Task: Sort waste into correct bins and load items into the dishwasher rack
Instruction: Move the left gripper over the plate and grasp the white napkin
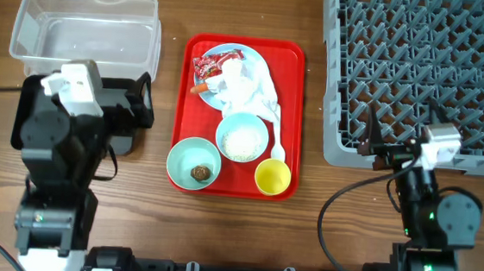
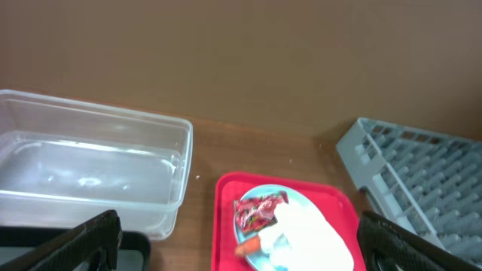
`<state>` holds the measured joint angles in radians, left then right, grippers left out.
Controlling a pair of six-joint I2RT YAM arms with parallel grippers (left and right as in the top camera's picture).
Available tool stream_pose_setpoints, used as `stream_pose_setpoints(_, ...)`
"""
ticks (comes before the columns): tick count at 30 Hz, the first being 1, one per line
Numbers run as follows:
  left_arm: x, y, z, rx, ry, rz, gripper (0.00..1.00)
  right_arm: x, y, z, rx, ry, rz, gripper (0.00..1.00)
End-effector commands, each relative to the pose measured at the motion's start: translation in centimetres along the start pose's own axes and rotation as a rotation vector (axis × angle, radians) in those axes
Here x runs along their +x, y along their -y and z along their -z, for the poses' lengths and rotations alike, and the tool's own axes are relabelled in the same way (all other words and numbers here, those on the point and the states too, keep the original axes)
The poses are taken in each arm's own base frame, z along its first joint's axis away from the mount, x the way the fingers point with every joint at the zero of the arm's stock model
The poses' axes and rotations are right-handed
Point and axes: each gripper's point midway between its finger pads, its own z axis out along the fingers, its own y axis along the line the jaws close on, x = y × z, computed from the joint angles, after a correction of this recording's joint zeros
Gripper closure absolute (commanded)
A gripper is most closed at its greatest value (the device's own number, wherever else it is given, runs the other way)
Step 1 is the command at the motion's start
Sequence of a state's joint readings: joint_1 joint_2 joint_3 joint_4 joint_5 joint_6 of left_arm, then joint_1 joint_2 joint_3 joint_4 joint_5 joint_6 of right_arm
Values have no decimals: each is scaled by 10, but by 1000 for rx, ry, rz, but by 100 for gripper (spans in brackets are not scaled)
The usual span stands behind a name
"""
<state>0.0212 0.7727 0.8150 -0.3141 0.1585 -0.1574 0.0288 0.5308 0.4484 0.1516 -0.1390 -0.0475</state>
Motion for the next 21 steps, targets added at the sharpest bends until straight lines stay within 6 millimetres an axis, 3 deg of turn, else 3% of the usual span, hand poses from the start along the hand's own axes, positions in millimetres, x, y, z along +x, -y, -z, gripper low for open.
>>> stream_pose_setpoints(1,-25,9,-4,16,-28,-73,0,-20,-11,-7,-82,-36,-5,0)
stream_pose_setpoints(11,-37,8,-31,-33,-330,-72,0,-50,-12,-36,-131,-318,-64,0)
stream_pose_setpoints(18,-21,3,-41,-81,-619,-21,0,-37,-12,-54,-153,-599,-122,0)
stream_pose_setpoints(21,-10,-1,-46,-91,-680,-10,0,-30,-11,-62,-153,-627,-132,0)
